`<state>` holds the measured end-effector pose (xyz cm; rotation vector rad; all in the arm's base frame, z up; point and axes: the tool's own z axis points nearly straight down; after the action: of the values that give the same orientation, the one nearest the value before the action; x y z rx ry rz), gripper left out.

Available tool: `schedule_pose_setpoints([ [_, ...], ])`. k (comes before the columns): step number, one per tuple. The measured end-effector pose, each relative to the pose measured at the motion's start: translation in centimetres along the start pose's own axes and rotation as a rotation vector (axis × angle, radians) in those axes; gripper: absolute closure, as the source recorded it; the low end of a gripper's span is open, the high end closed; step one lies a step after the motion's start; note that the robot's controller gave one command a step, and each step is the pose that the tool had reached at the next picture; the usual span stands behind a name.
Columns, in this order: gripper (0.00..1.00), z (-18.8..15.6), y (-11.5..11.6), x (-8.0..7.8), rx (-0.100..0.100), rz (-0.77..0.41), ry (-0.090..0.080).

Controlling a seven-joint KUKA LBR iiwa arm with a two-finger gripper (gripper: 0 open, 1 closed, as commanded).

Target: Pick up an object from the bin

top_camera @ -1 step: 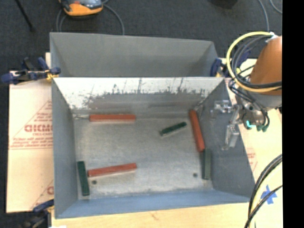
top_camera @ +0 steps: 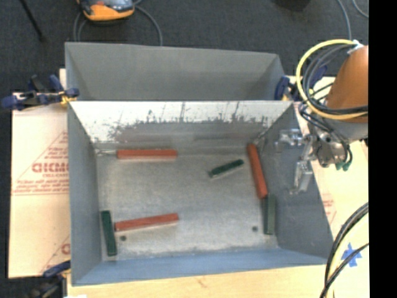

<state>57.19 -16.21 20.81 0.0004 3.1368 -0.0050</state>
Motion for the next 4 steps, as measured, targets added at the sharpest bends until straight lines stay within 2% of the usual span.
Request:
schedule_pose_setpoints([
  [1, 0.0, 4.6, 4.1, -5.8, 0.002, -0.004, -0.01],
  [2, 0.0, 11.6, 5.8, -5.8, -0.005, 0.077, -0.003],
  [3, 0.0, 14.0, 3.9, -5.5, -0.004, 0.191, 0.001],
  [4, 1.0, 13.7, 11.0, -4.6, -0.002, 0.052, 0.0],
])
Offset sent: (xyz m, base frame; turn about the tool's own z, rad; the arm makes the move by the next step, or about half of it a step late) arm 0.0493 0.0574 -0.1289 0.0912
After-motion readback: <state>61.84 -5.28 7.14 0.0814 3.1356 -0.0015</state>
